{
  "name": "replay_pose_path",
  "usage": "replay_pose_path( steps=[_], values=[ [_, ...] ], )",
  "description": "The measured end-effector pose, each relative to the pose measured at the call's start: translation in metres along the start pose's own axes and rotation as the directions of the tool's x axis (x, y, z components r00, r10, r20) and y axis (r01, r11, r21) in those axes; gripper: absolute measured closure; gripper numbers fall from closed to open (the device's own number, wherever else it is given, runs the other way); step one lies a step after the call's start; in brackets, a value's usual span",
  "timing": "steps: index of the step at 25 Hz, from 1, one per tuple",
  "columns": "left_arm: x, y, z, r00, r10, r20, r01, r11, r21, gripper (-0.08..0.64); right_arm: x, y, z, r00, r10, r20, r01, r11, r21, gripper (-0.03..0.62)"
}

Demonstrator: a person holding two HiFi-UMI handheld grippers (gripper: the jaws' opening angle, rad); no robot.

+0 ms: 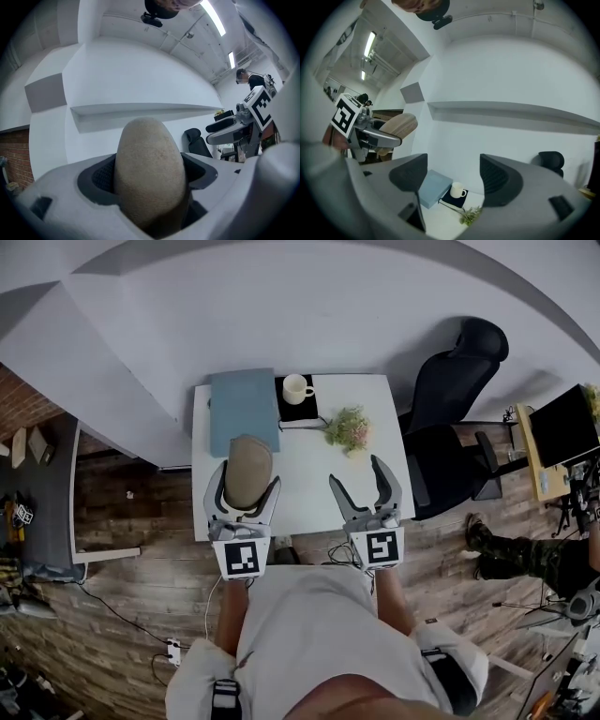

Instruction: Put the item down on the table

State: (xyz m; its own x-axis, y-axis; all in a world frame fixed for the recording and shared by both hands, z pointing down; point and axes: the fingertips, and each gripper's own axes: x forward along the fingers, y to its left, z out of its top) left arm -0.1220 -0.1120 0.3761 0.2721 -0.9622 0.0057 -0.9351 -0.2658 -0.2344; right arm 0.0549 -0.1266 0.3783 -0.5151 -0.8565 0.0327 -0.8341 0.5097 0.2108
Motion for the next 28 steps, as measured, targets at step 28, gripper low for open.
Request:
replay_pose_path(
  steps=[28],
  values=[
    [0.087, 0.044, -0.029, 0.996, -0.091, -0.015, 0.091, 0.995, -0.032, 0.152, 0.084, -0.016, -0.011, 0.996, -0.056, -0.071, 0.055, 0.998, -0.014, 0.245]
  ],
)
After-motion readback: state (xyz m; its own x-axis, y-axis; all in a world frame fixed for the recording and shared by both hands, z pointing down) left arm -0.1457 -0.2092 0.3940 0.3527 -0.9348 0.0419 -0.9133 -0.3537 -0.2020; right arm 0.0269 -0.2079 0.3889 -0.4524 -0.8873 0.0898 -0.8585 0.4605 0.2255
